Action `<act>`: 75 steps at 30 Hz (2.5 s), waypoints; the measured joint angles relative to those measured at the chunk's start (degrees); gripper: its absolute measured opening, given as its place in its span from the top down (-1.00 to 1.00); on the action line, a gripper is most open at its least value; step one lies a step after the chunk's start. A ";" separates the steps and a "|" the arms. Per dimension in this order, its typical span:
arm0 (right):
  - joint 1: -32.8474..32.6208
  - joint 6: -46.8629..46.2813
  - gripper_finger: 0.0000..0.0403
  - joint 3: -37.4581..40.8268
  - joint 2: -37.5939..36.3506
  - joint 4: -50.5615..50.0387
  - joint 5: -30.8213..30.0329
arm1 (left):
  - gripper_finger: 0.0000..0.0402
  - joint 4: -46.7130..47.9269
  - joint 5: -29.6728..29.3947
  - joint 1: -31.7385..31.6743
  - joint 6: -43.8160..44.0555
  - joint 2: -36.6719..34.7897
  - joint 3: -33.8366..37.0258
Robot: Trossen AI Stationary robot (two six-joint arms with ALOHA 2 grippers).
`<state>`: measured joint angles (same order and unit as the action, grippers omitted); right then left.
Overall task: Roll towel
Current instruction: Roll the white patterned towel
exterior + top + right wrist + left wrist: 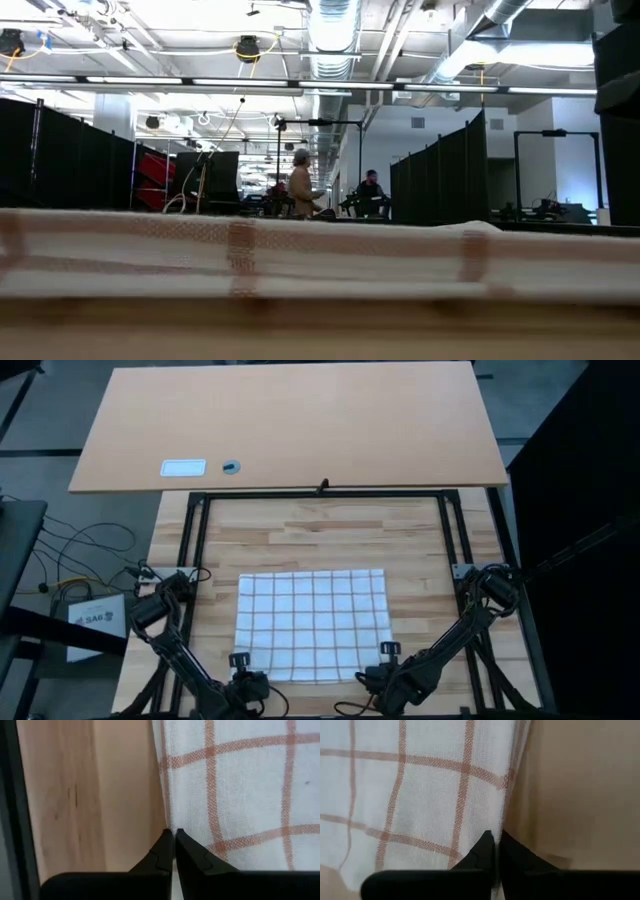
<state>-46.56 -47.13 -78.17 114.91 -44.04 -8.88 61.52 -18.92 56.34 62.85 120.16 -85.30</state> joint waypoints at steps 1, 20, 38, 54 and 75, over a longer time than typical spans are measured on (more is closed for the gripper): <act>-0.05 0.00 1.00 0.01 0.00 0.20 1.00 | 1.00 -0.67 0.26 0.12 0.17 -0.37 0.00; -1.05 -5.56 1.00 -0.15 -10.93 1.51 7.85 | 1.00 -2.40 4.73 -0.11 2.75 -11.89 -0.07; 3.94 -3.23 1.00 8.57 -16.03 9.05 15.26 | 1.00 -24.13 14.29 -4.62 1.13 -28.25 18.75; 12.01 -1.24 1.00 23.20 -20.56 24.45 24.23 | 1.00 -43.54 25.73 -12.15 -7.13 -34.80 38.22; 21.92 6.72 1.00 30.85 -24.95 25.98 32.63 | 1.00 -48.71 30.63 -21.09 -14.36 -37.68 44.50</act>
<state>-24.64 -40.42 -47.32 89.97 -18.06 23.75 12.81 11.71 35.25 48.49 82.48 -40.80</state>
